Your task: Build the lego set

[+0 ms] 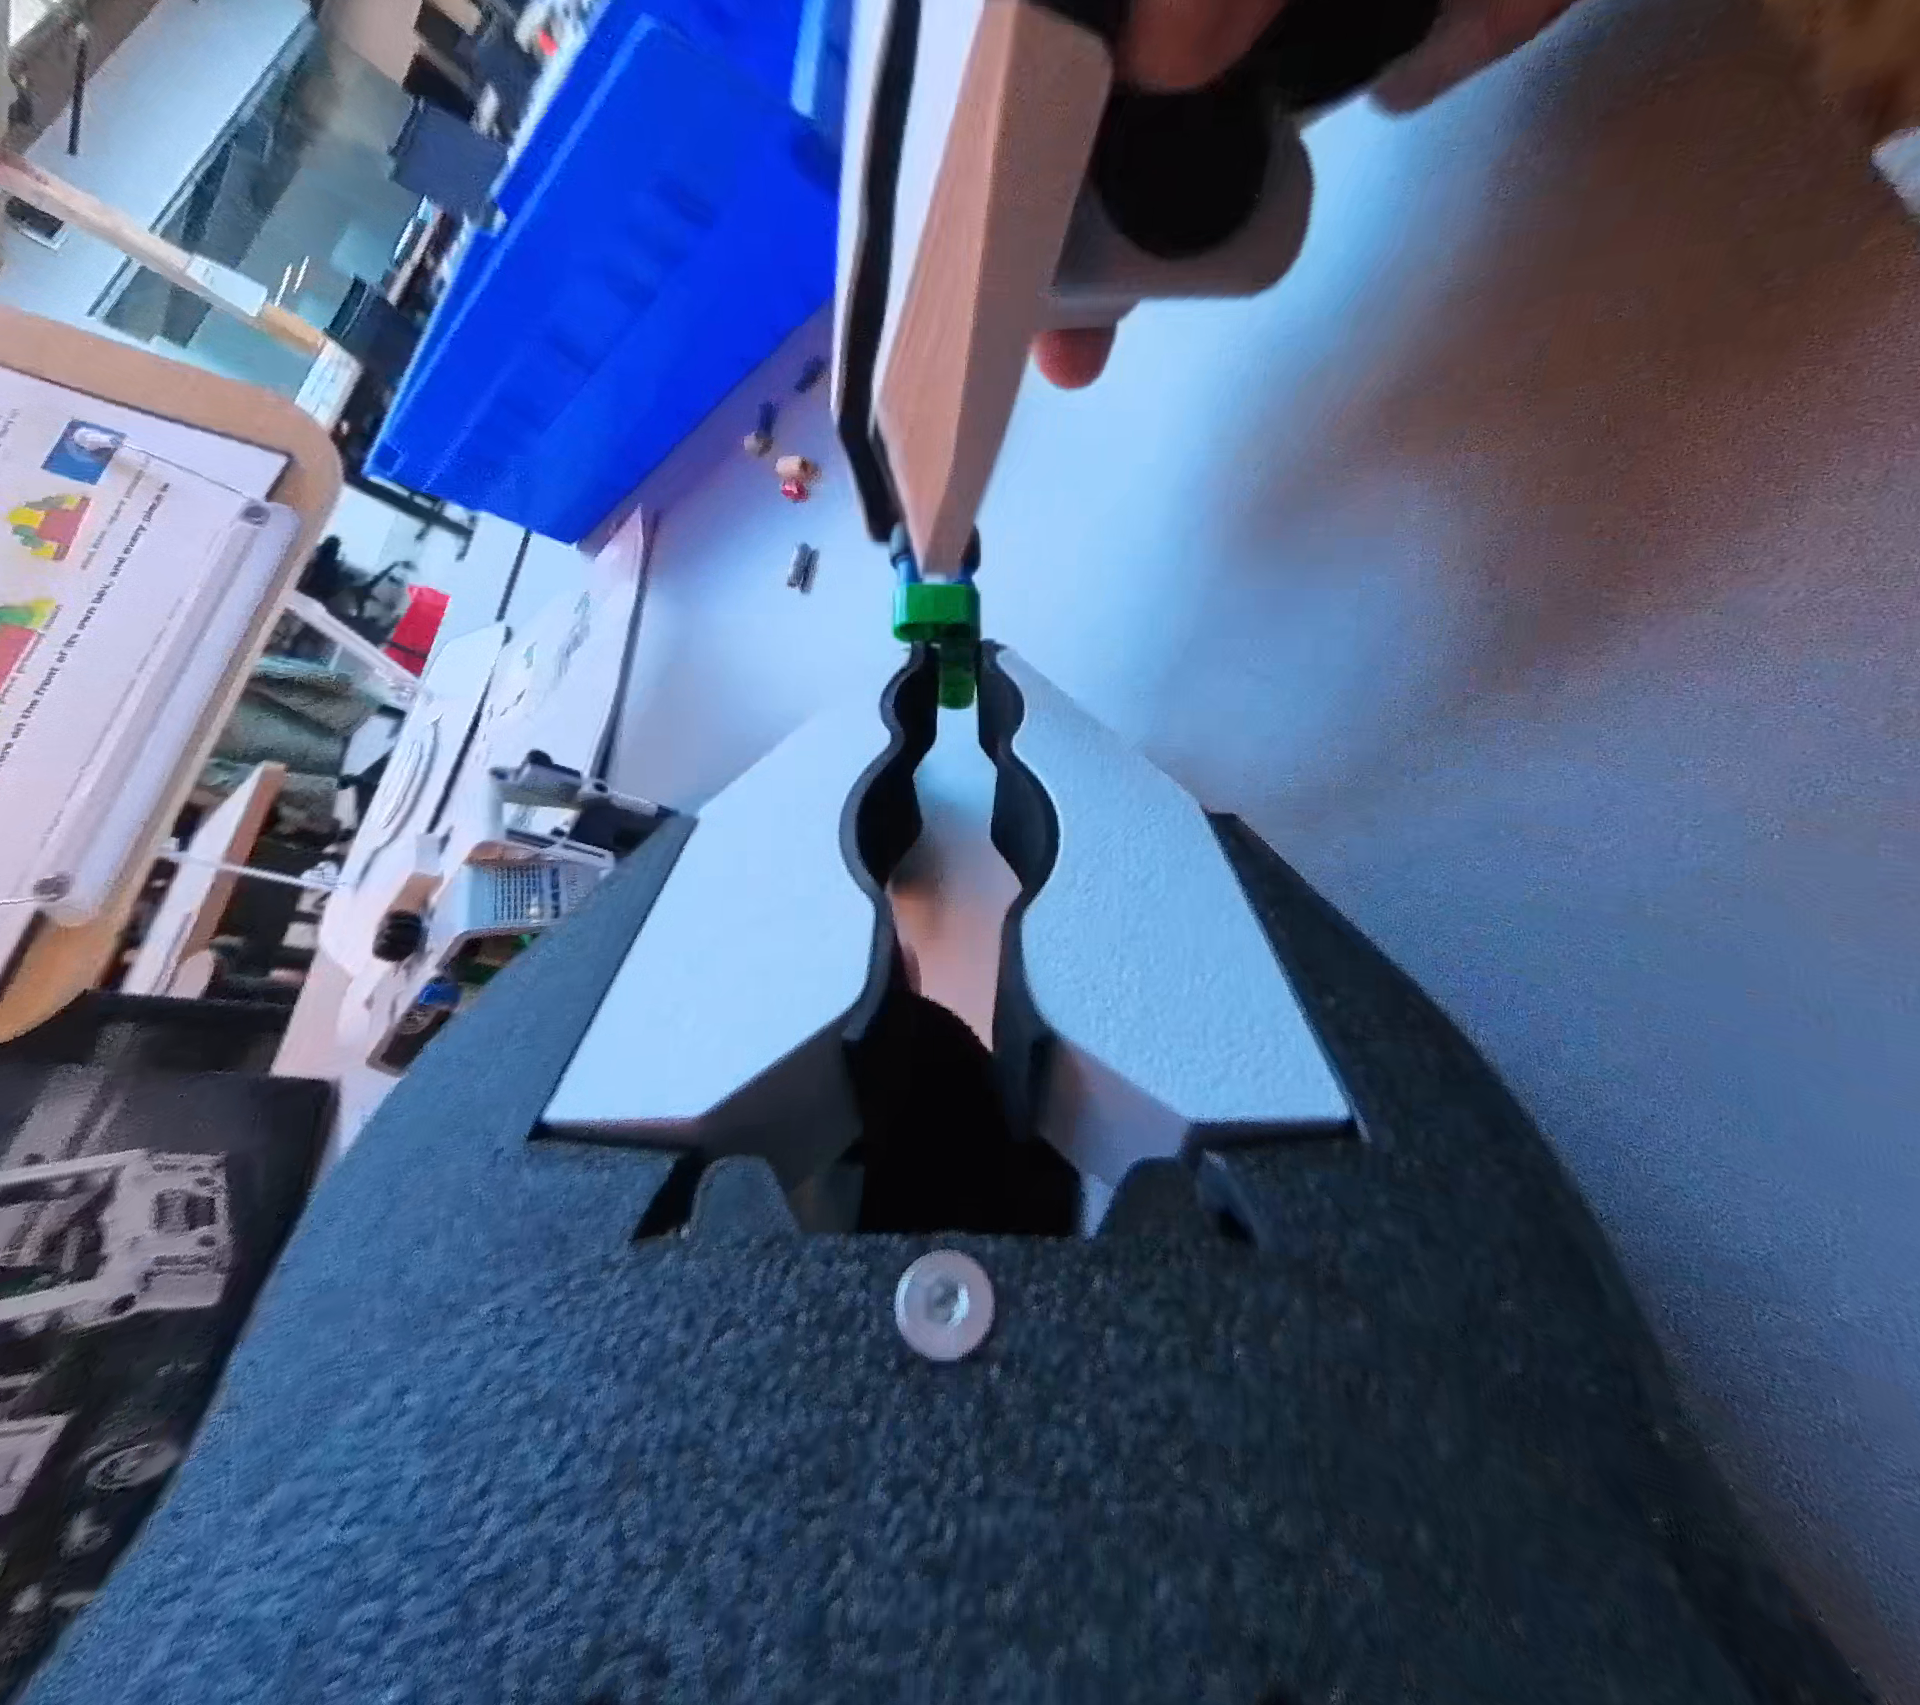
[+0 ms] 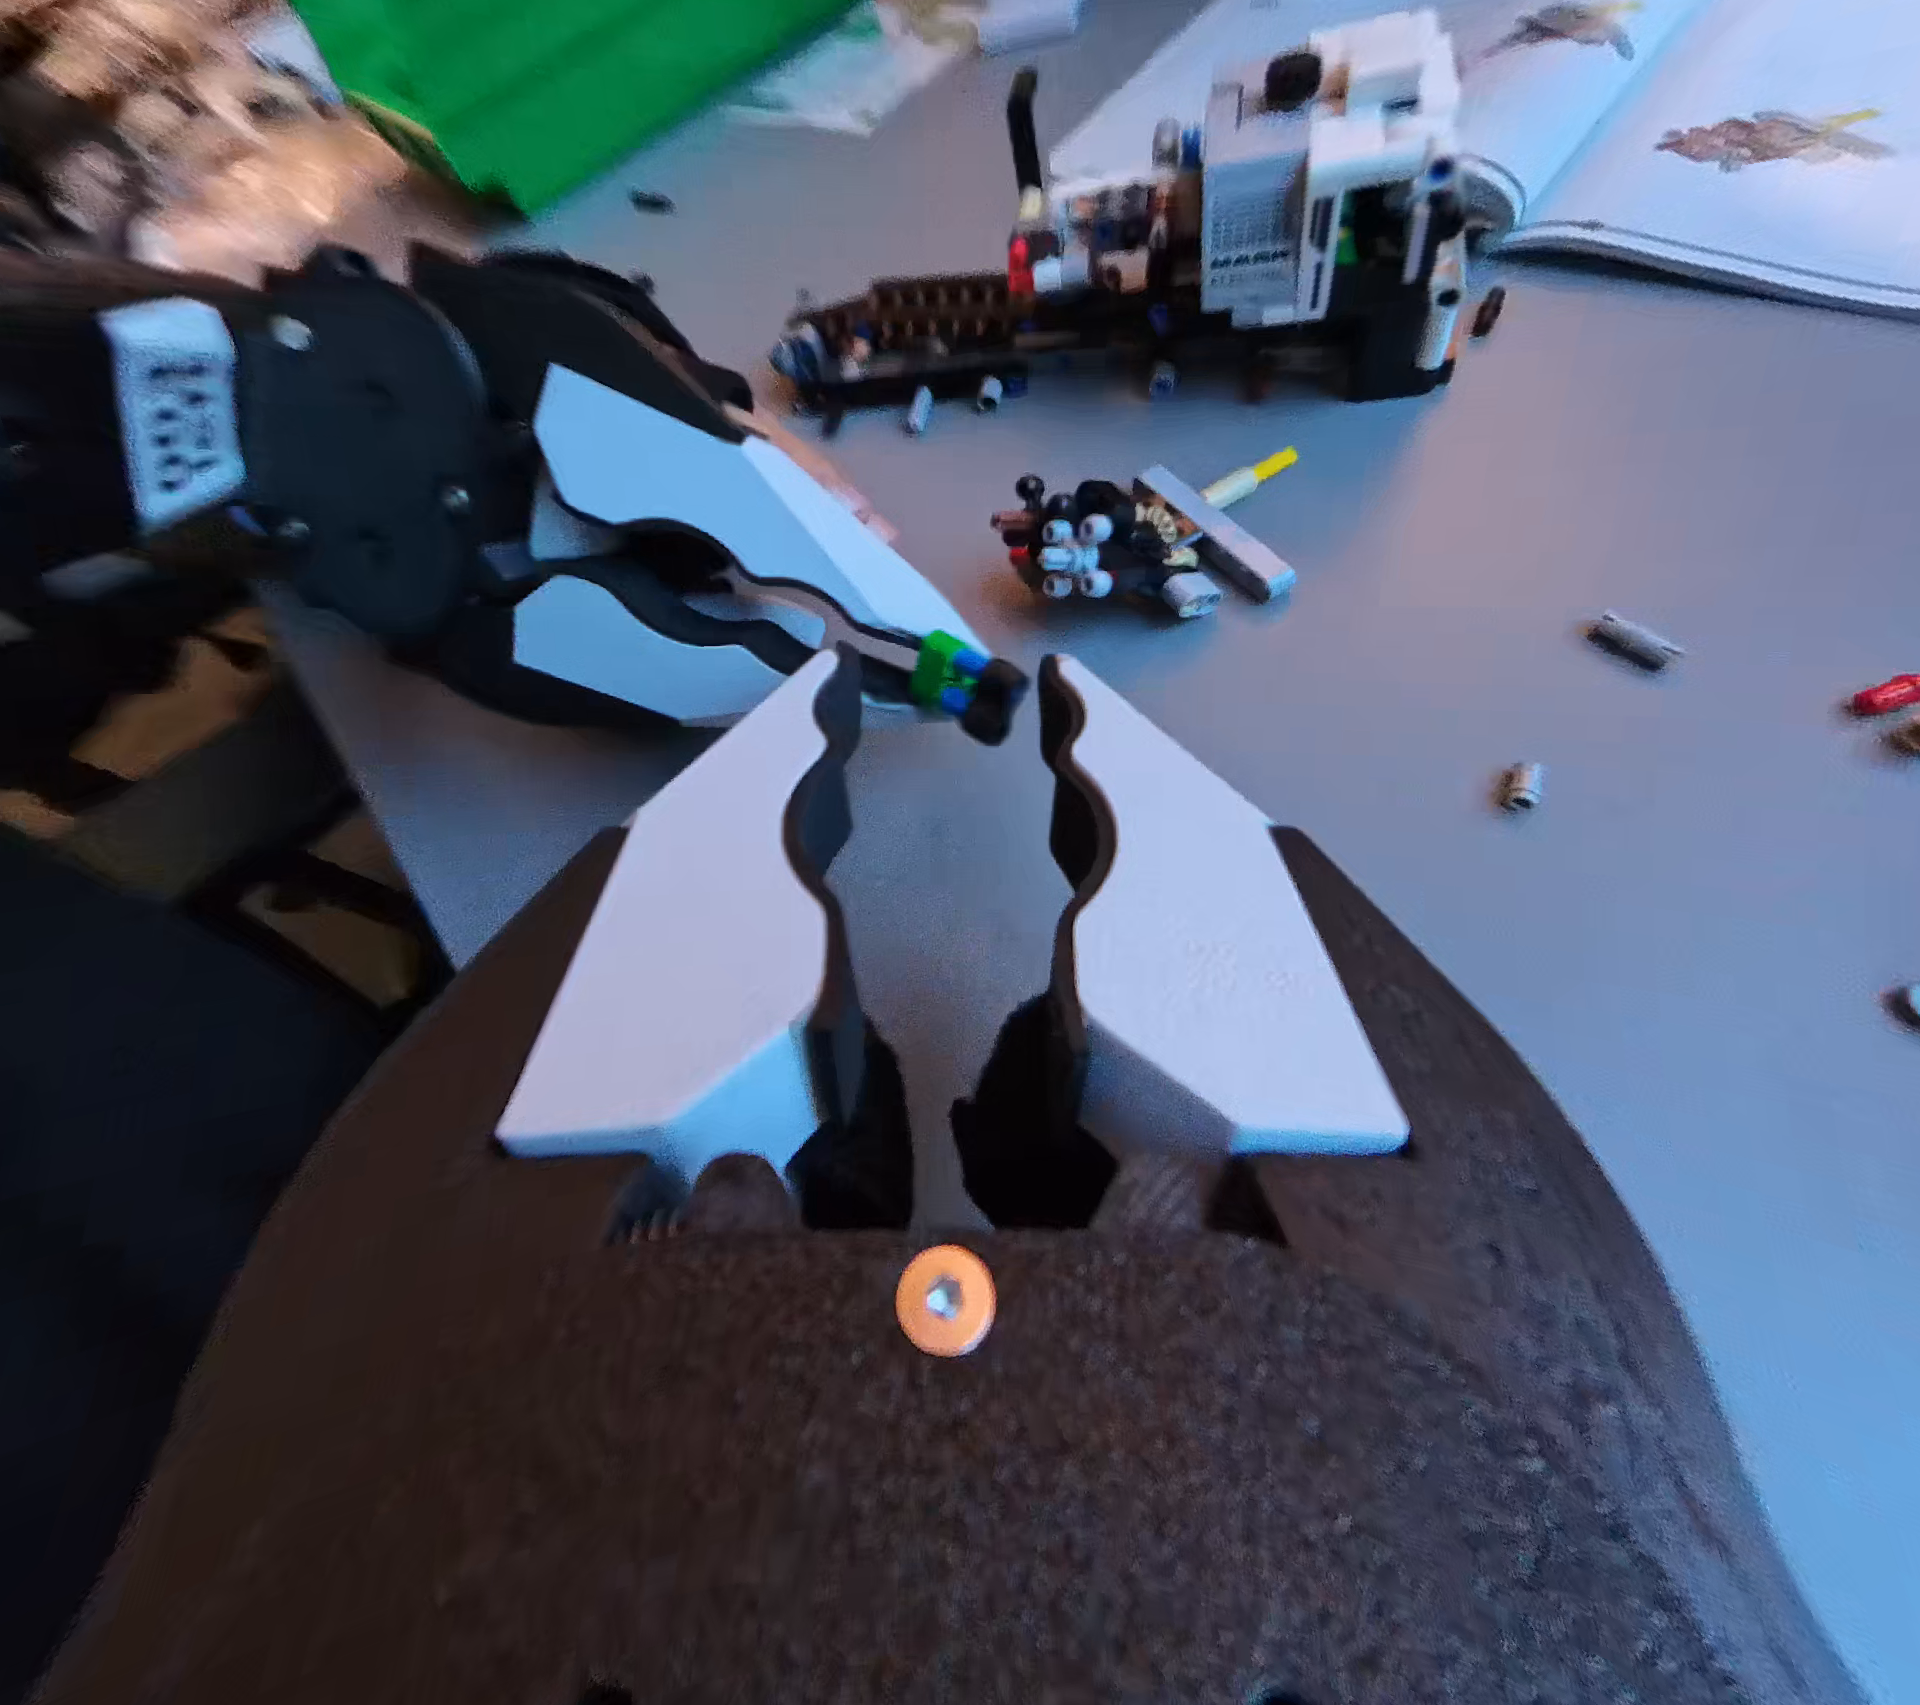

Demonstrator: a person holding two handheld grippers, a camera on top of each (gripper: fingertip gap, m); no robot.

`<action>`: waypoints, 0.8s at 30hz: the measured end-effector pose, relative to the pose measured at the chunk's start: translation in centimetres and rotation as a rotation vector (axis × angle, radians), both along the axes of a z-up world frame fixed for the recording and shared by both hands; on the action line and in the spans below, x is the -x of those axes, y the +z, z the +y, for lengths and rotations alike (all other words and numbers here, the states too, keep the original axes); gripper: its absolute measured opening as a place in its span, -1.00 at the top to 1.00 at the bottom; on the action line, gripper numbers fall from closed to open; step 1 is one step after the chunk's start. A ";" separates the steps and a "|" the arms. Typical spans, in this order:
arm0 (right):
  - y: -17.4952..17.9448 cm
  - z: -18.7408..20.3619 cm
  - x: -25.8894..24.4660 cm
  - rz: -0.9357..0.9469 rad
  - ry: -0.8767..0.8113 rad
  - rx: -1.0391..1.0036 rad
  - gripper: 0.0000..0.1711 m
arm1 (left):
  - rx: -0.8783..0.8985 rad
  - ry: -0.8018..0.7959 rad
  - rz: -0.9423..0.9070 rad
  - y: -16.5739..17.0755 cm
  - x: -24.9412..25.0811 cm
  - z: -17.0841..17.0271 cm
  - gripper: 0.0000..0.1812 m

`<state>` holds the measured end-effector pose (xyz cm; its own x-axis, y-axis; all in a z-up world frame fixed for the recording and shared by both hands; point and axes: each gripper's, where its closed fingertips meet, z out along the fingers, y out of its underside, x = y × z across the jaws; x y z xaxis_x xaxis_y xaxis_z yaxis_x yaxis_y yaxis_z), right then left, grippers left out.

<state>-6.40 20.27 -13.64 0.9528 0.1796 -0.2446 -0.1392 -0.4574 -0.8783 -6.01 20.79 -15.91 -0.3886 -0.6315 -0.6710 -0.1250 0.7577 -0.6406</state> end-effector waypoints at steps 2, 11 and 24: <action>1.3 -0.7 -0.6 0.050 0.074 -0.095 0.60 | 0.082 -0.027 0.023 0.2 0.1 0.1 0.94; -1.0 -2.4 2.0 -0.759 0.439 0.019 0.63 | 0.155 -0.287 0.181 -0.7 2.4 -2.4 0.94; -2.8 -2.0 2.0 -0.971 0.505 0.157 0.82 | 0.128 -0.297 0.204 -1.2 2.6 -2.6 0.94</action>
<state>-8.44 18.31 -16.39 0.5782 0.6344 0.5131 0.8117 -0.3836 -0.4404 -8.61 18.20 -17.12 -0.6846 -0.5453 -0.4837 -0.0473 0.6954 -0.7170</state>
